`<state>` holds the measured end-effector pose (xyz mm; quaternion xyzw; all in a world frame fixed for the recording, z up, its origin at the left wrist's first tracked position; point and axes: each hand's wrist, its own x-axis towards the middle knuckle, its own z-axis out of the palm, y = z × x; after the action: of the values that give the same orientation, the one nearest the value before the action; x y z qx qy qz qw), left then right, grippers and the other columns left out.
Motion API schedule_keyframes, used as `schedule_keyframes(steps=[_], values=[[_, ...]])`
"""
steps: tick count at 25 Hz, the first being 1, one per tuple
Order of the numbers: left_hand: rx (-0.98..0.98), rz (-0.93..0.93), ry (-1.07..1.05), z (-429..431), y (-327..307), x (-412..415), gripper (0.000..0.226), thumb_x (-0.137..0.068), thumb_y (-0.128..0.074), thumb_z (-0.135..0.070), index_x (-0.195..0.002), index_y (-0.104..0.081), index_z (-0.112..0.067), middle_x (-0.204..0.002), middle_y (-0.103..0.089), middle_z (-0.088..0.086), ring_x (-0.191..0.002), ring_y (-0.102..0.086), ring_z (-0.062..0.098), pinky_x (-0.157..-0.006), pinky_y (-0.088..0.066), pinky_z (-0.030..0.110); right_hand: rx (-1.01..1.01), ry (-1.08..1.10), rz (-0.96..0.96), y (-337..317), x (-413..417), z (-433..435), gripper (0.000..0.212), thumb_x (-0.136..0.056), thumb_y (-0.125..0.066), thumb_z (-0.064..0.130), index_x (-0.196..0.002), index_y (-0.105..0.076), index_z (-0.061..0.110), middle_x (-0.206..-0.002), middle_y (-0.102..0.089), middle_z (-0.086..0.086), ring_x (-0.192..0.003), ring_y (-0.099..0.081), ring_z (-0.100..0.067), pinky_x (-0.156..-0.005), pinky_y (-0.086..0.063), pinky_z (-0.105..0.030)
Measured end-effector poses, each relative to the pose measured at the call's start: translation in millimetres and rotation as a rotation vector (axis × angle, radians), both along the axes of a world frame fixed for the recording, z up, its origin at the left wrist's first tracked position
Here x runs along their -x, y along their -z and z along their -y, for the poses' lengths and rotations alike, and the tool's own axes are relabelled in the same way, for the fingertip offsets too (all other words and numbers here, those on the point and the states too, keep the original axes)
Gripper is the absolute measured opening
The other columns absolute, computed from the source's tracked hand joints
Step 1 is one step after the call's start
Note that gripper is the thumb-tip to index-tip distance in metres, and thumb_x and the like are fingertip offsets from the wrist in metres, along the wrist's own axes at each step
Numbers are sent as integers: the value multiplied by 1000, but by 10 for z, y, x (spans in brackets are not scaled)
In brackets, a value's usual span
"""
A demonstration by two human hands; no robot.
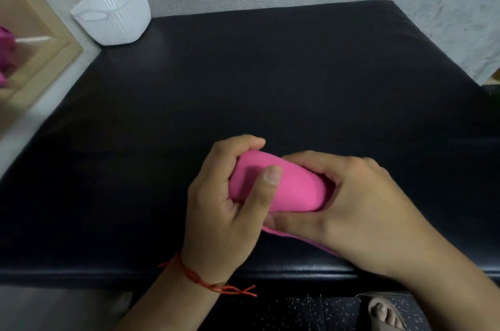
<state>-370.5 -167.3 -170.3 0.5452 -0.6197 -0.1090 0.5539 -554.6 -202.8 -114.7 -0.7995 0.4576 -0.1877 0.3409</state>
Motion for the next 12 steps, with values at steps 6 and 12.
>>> schedule_keyframes(steps=[6, 12], values=[[-6, 224, 143, 16, -142, -277, 51, -99, -51, -60, -108, -64, -12, -94, -64, -6, -78, -64, 10, -66, -47, 17, -182, -134, 87, -114, -23, -40, 59, -69, -91, 62, -122, -66, 52, -109, -74, 25, -94, -74, -2, -78, -62, -29], [-298, 125, -63, 29, -335, -200, 44, -97, -53, -64, -87, -61, -22, -77, -63, -3, -73, -65, 14, -58, -52, 33, 306, -114, -322, 63, -129, -76, 95, -71, -76, 74, -151, -27, 56, -123, -58, 31, -97, -62, 4, -63, -32, -9]])
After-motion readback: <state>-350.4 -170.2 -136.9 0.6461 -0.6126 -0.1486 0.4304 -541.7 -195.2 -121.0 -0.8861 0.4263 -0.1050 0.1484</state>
